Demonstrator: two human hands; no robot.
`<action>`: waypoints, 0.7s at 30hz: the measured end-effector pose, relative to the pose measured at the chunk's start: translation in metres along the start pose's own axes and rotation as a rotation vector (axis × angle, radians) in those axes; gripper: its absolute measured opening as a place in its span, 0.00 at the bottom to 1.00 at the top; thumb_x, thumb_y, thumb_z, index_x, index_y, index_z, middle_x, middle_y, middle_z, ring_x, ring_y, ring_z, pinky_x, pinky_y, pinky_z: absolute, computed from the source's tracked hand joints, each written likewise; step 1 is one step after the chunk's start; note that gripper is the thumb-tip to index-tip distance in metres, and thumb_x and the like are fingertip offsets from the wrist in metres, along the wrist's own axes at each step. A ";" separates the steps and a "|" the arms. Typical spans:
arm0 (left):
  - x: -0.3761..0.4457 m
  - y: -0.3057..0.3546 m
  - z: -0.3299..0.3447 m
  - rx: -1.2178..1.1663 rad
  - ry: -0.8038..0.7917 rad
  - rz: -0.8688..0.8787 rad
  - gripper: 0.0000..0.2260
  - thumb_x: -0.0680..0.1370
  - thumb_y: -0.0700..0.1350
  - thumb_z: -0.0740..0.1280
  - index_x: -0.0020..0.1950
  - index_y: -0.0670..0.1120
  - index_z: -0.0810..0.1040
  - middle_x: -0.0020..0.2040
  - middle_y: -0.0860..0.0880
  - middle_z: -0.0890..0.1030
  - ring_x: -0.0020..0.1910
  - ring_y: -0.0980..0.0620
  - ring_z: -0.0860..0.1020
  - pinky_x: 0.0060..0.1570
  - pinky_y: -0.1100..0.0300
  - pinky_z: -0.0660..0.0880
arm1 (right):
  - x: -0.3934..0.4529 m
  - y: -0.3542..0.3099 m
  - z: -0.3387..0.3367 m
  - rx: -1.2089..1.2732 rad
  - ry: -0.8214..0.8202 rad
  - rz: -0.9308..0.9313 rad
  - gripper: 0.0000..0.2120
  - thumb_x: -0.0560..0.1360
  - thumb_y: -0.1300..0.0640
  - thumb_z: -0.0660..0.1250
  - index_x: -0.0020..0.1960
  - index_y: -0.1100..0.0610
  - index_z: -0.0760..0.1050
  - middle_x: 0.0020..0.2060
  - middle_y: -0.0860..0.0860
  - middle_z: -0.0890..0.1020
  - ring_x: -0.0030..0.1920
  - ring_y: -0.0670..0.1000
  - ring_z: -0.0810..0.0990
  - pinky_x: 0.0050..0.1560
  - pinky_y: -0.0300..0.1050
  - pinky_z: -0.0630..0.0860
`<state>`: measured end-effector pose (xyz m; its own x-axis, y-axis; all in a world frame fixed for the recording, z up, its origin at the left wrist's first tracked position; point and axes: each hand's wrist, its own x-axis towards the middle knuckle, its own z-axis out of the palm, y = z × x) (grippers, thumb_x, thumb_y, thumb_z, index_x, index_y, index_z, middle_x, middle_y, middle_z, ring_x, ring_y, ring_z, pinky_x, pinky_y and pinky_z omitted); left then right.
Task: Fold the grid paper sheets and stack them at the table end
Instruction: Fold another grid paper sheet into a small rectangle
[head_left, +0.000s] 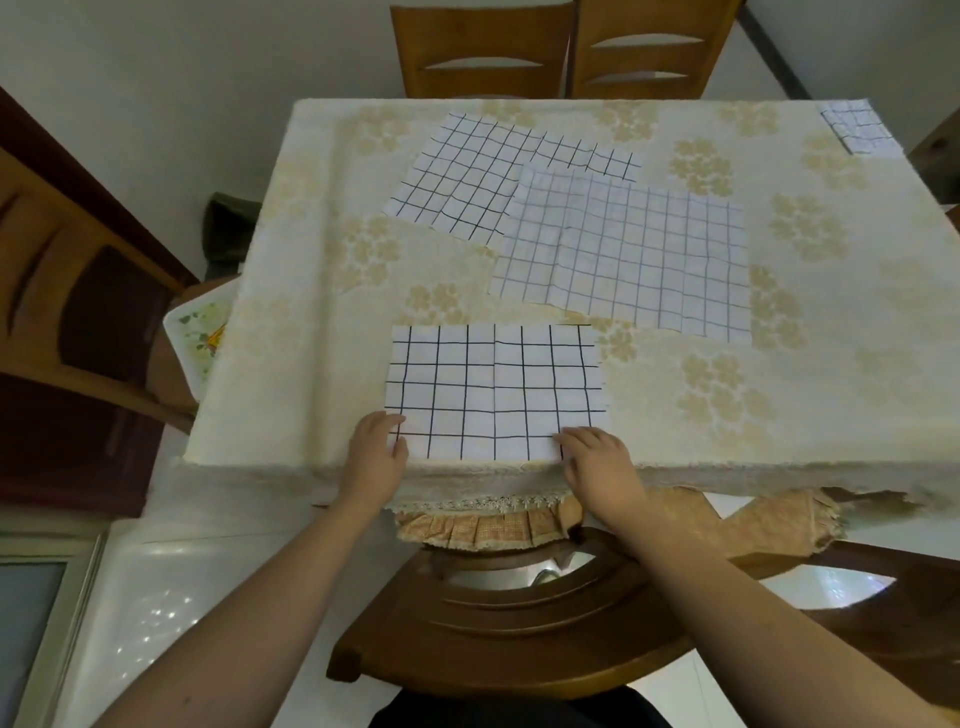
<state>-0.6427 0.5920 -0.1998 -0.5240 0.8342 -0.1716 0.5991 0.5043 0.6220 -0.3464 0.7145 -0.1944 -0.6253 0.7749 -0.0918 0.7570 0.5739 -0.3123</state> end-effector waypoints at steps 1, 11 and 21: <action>0.001 0.003 -0.001 -0.046 0.055 -0.083 0.15 0.78 0.38 0.64 0.65 0.42 0.75 0.66 0.42 0.71 0.65 0.45 0.71 0.65 0.59 0.65 | 0.002 -0.005 0.001 0.004 -0.016 -0.015 0.20 0.74 0.59 0.66 0.65 0.54 0.75 0.64 0.53 0.78 0.64 0.57 0.74 0.64 0.54 0.68; 0.007 0.000 -0.002 -0.296 0.016 -0.792 0.15 0.75 0.47 0.69 0.54 0.35 0.79 0.53 0.38 0.81 0.47 0.40 0.79 0.44 0.56 0.75 | 0.024 -0.046 0.014 0.014 -0.150 -0.149 0.25 0.76 0.56 0.61 0.74 0.55 0.65 0.72 0.55 0.69 0.71 0.57 0.66 0.71 0.55 0.63; 0.005 0.012 0.002 -0.740 0.049 -0.865 0.08 0.76 0.38 0.69 0.53 0.43 0.74 0.37 0.45 0.78 0.36 0.48 0.76 0.46 0.53 0.79 | 0.025 -0.045 0.021 0.111 -0.206 -0.112 0.27 0.78 0.57 0.60 0.76 0.55 0.61 0.74 0.54 0.66 0.73 0.54 0.63 0.73 0.50 0.61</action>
<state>-0.6370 0.6028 -0.1951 -0.6208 0.2527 -0.7422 -0.4704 0.6373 0.6104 -0.4000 0.7023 -0.2027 -0.7379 0.6315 -0.2380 0.6628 0.6117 -0.4319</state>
